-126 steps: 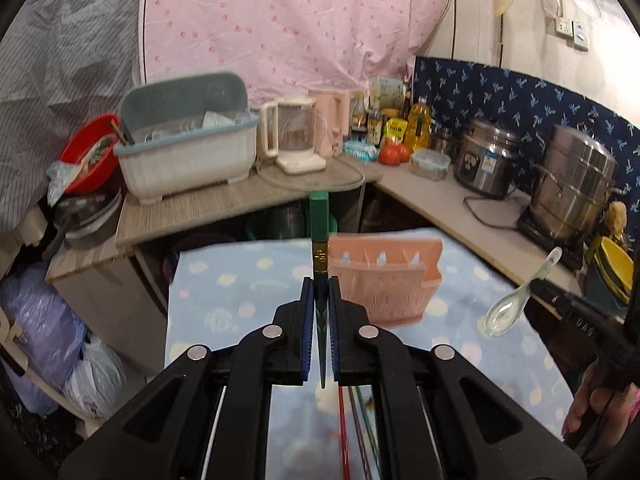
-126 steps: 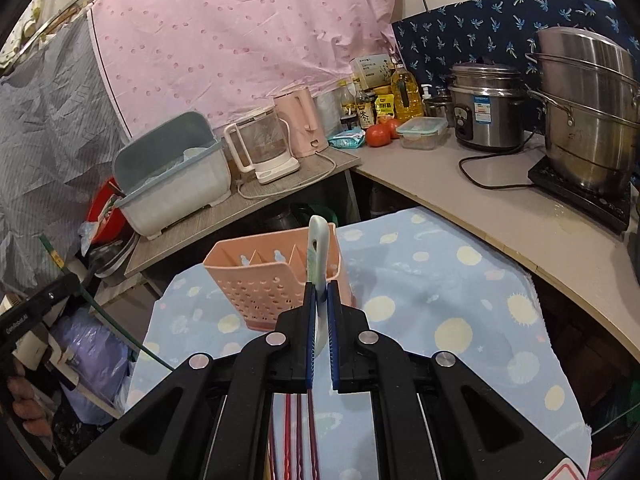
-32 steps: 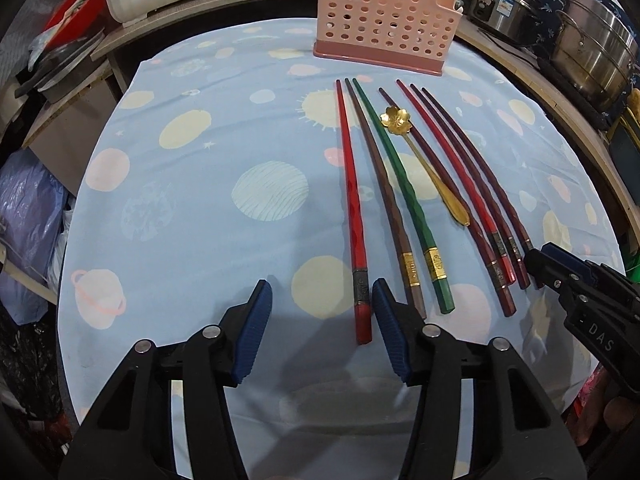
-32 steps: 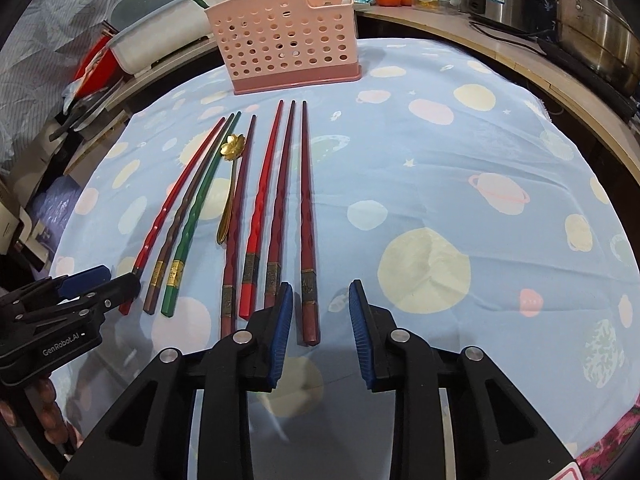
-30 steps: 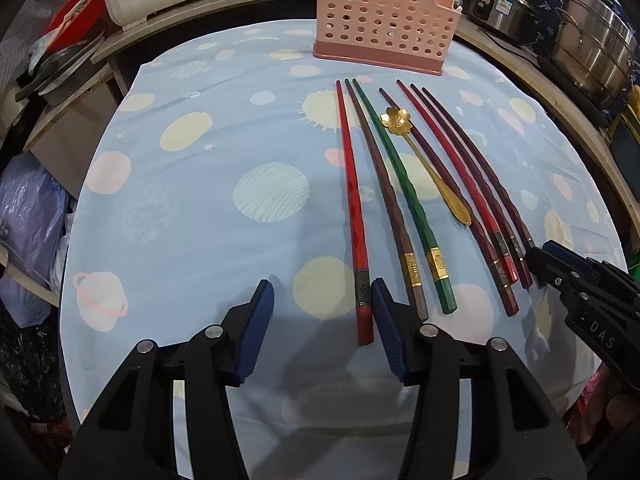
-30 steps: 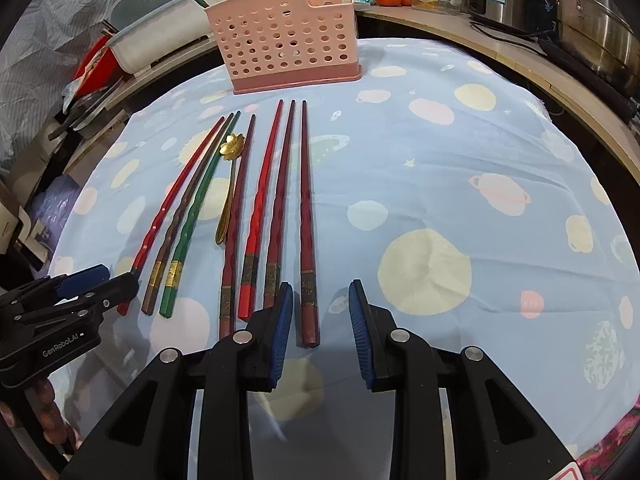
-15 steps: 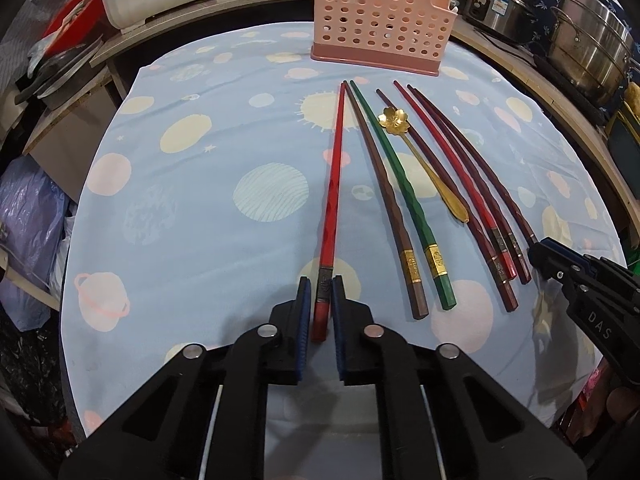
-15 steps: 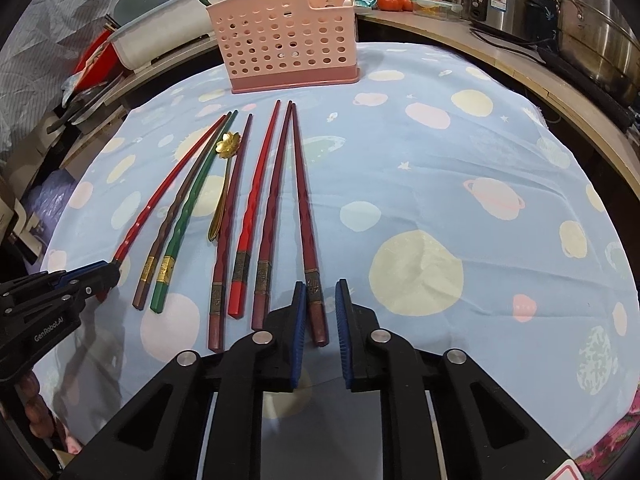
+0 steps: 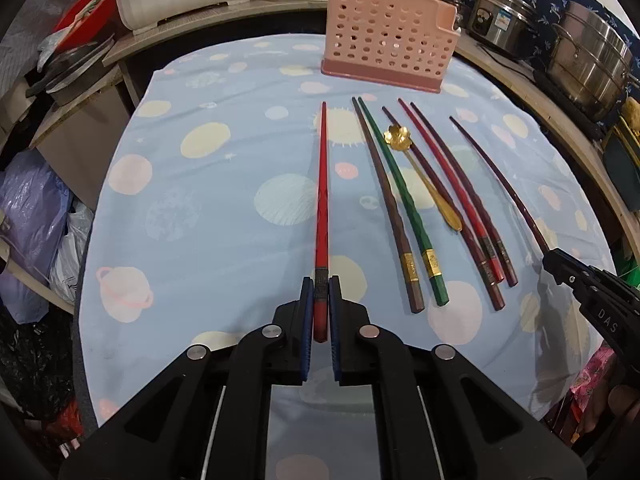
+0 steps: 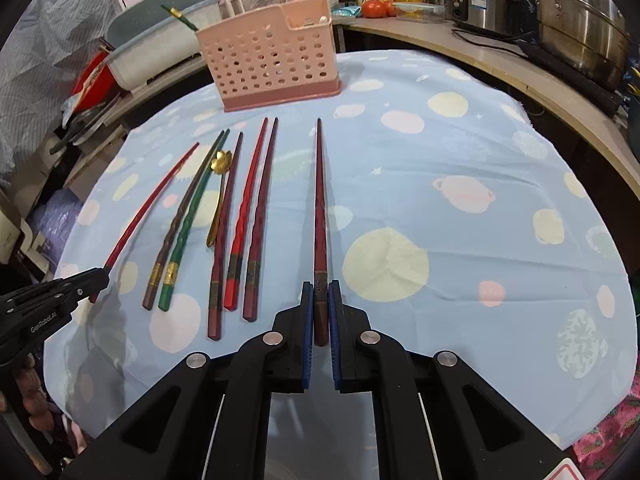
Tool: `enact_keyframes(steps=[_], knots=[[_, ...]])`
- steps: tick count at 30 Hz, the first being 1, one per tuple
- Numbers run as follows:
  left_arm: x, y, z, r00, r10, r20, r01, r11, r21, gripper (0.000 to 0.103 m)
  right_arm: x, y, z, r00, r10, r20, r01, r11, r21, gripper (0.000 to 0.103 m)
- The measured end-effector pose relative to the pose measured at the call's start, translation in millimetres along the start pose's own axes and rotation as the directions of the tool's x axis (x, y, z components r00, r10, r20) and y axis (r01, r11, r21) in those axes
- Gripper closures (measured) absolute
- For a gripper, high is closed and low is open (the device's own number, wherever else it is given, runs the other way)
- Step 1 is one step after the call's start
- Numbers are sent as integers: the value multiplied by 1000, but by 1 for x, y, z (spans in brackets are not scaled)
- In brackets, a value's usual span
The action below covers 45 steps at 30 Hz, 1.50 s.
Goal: Organize utensils
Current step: 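Close the left tool on a red chopstick while the right tool grasps a dark-red chopstick, then lift both chopsticks and carry them over the pink holder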
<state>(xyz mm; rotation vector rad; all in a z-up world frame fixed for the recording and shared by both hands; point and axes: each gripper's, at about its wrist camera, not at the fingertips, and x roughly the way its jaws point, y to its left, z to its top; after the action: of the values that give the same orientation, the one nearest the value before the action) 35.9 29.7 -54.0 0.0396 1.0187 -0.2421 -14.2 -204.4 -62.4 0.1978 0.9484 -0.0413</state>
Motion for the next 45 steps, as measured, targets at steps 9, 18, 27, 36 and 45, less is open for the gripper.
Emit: enact_keyframes(steps=[9,18,27,36,45], knots=[[-34,3,14,997,-24,78,25,999,-21,96,-39,-8,18,995,27,97,-31,999,37,96],[-74,6,42,981,-32,192,37,999,-26,96,-74,-12,50,978,64,197,-78,995,65,96],[-96,9,73,964,-48,262,57,998,-30,96,-100,-9,80,956,77,283,-95,994,49,96],[-112,7,107,944,-40,327,49,999,-18,96,-116,-10,108,936,89,340,-110,993,42,96],[-129,2,143,918,-43,393,46,999,2,96,-132,-15,141,908,107,405,-134,990,40,96]])
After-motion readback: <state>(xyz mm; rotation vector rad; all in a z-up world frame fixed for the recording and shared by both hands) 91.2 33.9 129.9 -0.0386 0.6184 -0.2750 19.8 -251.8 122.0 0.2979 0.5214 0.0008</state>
